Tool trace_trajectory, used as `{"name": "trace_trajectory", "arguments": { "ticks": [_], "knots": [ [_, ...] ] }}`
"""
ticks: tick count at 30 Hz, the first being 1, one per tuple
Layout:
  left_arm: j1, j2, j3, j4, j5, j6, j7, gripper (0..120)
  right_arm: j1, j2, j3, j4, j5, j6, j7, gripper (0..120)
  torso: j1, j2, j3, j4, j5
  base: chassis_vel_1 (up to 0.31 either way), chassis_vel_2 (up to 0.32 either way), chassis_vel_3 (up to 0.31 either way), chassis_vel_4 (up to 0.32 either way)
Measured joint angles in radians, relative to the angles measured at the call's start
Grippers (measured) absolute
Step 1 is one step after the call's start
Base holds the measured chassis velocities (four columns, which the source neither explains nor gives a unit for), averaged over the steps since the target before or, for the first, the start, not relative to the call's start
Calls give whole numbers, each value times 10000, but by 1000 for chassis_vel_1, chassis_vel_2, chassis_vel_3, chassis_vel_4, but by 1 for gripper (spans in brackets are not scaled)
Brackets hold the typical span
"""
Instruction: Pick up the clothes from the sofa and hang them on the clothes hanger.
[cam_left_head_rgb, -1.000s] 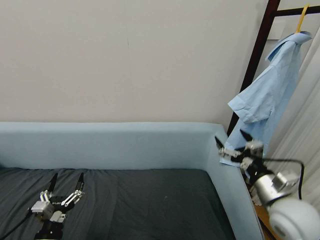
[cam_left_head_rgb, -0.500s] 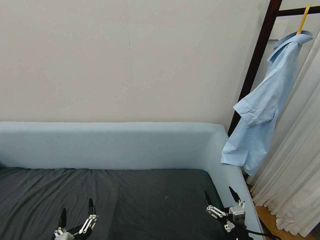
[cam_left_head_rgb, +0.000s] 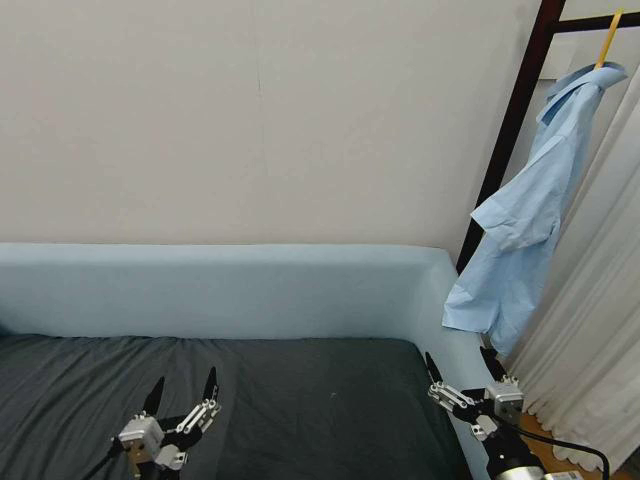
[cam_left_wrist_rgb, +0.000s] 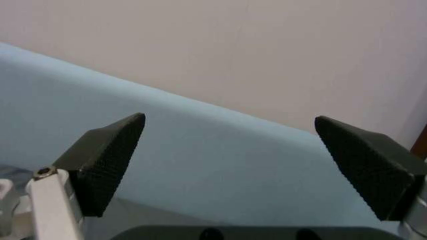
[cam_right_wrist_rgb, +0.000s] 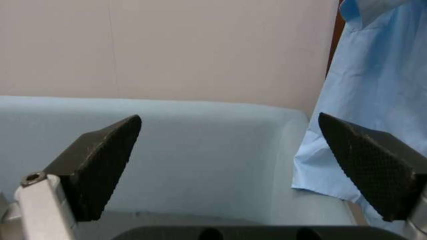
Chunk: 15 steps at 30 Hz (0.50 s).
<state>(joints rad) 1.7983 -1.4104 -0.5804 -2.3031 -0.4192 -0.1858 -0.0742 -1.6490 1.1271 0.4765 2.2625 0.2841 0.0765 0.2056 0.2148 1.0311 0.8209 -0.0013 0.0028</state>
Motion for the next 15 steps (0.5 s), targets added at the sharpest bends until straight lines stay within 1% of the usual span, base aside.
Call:
{"name": "trace_trajectory", "arguments": {
  "ticks": [15],
  "knots": [
    [-31,-12,-28,33,-8,-6,48,100,50,-5,-10,-65,-6,27,5,100,0,0,0,0,1,0,0,0,0]
  ]
}}
